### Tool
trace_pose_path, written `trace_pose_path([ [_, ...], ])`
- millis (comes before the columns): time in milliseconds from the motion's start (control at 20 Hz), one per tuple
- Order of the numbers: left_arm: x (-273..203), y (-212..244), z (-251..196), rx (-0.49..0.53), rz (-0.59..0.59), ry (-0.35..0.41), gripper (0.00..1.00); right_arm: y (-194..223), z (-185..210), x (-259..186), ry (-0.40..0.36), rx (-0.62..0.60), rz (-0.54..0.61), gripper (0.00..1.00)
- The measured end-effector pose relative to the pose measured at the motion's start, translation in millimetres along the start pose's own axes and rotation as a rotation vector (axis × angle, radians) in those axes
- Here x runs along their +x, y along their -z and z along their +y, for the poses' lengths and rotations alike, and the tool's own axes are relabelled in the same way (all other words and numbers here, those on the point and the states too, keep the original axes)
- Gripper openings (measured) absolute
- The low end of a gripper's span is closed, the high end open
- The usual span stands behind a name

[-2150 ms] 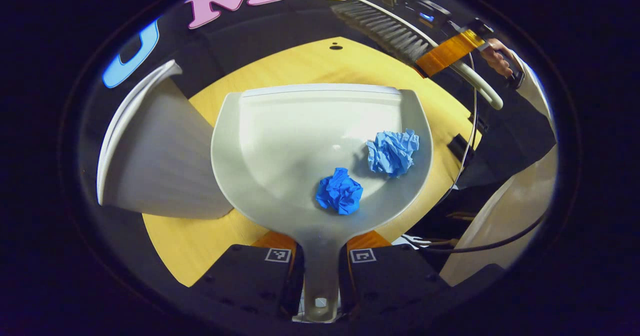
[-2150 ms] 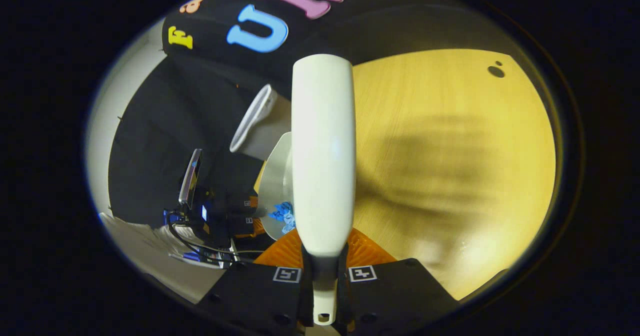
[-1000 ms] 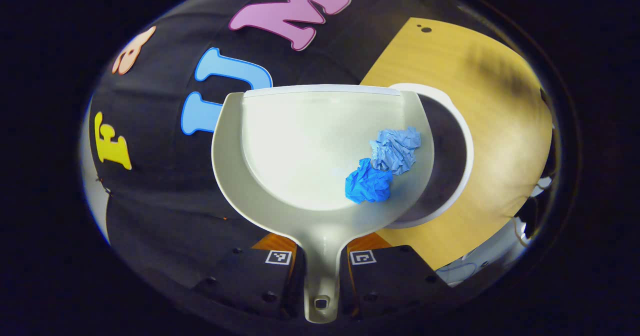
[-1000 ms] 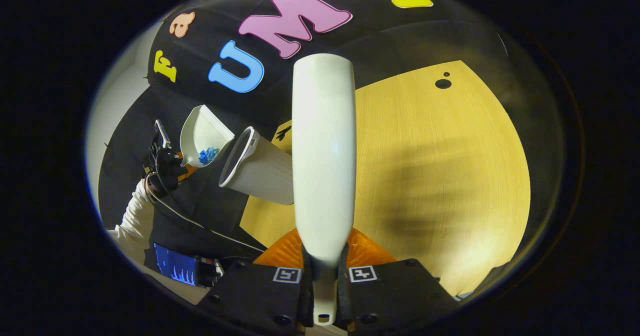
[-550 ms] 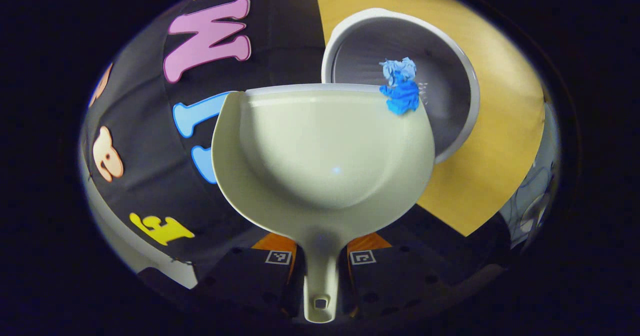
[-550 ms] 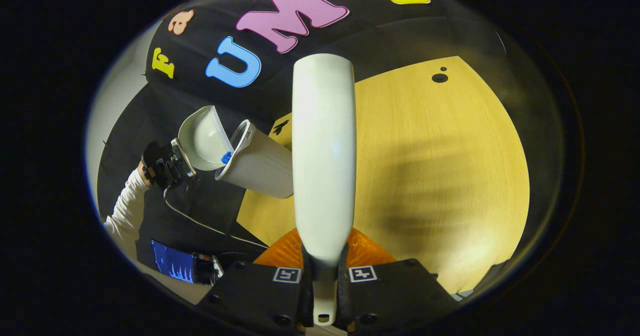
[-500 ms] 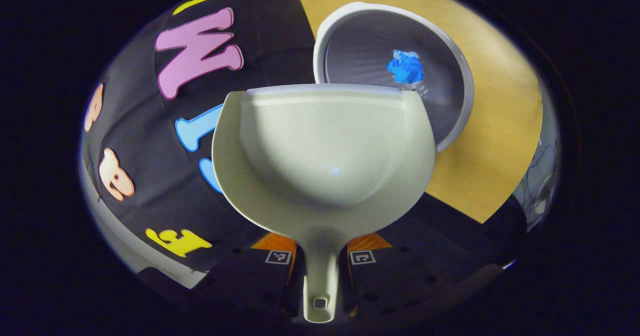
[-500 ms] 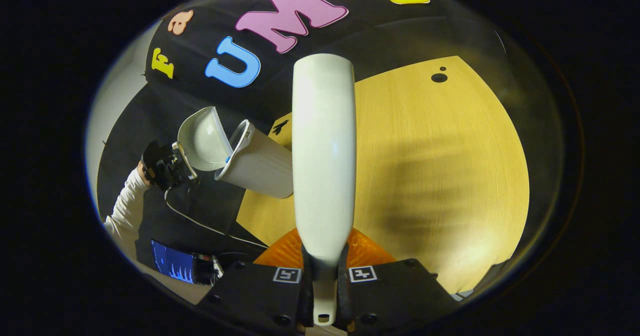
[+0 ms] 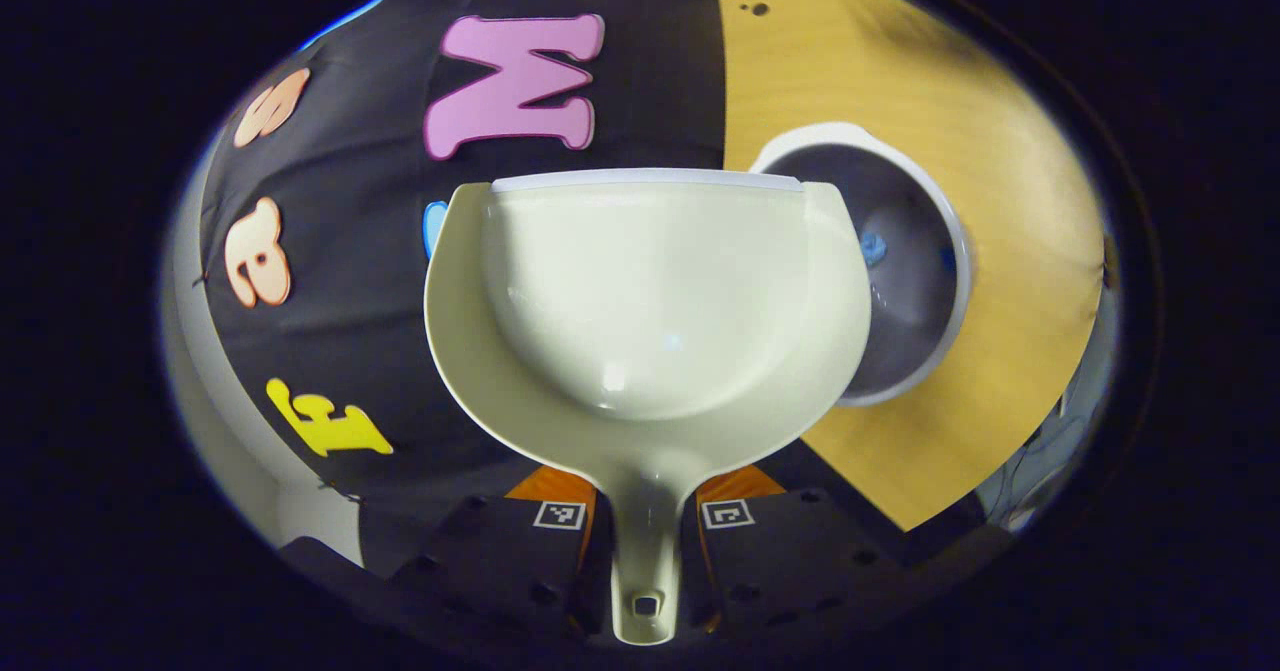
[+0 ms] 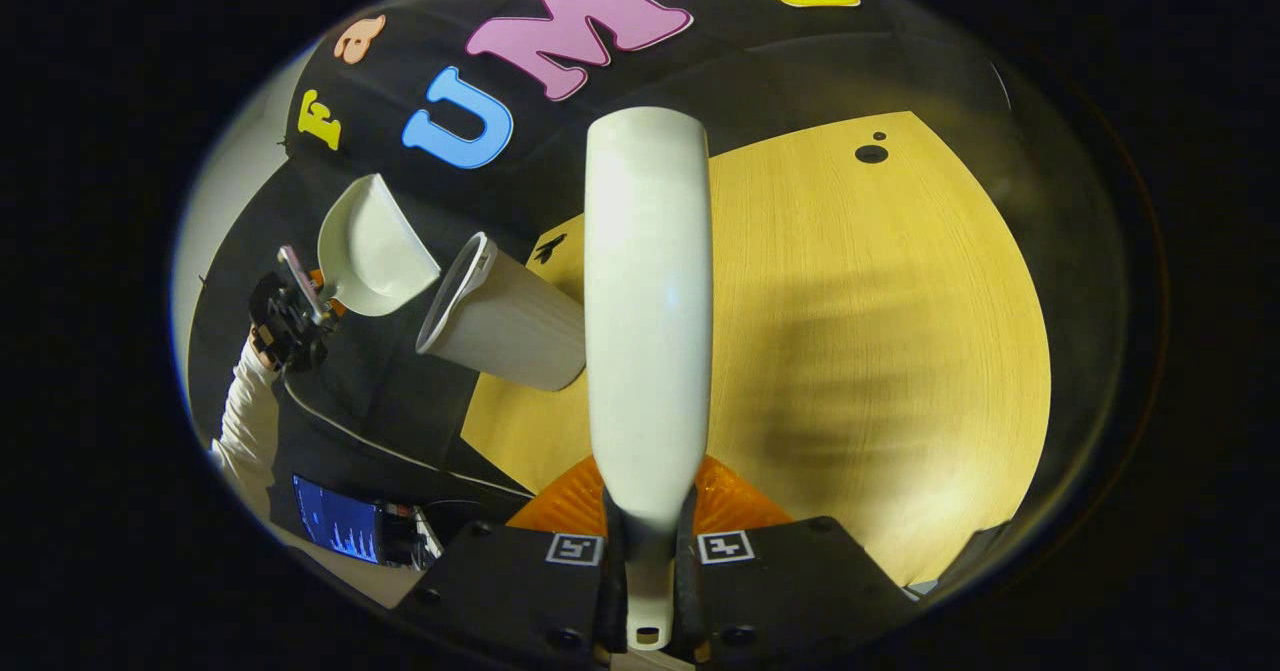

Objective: Pick up the small broom and dustpan from the desktop, sweep the trash into the dustpan with the broom, and then empty the trash into the garbage bin.

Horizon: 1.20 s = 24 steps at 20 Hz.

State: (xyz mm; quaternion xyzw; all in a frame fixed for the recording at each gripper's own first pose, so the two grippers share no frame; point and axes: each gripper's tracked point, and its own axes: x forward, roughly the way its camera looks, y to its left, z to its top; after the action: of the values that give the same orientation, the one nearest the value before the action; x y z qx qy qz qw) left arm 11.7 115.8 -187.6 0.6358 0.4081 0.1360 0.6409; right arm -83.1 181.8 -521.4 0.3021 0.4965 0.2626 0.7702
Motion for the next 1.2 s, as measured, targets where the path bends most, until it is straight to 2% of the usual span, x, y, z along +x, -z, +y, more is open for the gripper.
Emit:
trace_pose_path([
  [150,-19.2,-43.6,-15.0,-0.391,-0.149,0.118,0.24,-9.1,1.9,3.3,0.033,-0.042,-0.006,0.2],
  [300,-50.9,-101.5,-38.0,-0.644,-0.295,0.242,0.25,-34.5,8.5,7.4,0.086,-0.111,-0.038,0.2],
  [400,-79.7,-137.5,-60.7,-0.771,-0.356,0.355,0.26,-55.6,15.9,8.1,0.121,-0.124,-0.084,0.2],
  [450,-84.6,-152.4,-80.4,-0.837,-0.358,0.427,0.23,-65.2,18.8,9.9,0.144,-0.127,-0.107,0.2],
  [500,-91.6,-165.6,-109.6,-0.912,-0.347,0.521,0.26,-72.2,20.7,13.9,0.166,-0.124,-0.124,0.2],
  [600,-114.5,-192.8,-176.8,-1.033,-0.271,0.787,0.26,-73.4,16.8,26.5,0.22,-0.103,-0.122,0.2],
  [700,-135.7,-200.3,-225.9,-1.065,-0.166,0.945,0.29,-61.8,-2.0,38.8,0.321,-0.096,-0.081,0.2],
  [900,-133.8,-185.2,-270.6,-0.974,0.026,0.979,0.26,-12.7,-24.1,75.4,0.381,-0.061,0.051,0.2],
  [1100,-139.8,-182.0,-264.0,-0.972,0.2,1.072,0.26,46.4,-51.0,110.7,0.441,0.008,0.216,0.2],
  [1200,-138.6,-182.1,-256.8,-0.909,0.27,1.07,0.27,67.3,-63.1,124.3,0.475,0.033,0.291,0.2],
])
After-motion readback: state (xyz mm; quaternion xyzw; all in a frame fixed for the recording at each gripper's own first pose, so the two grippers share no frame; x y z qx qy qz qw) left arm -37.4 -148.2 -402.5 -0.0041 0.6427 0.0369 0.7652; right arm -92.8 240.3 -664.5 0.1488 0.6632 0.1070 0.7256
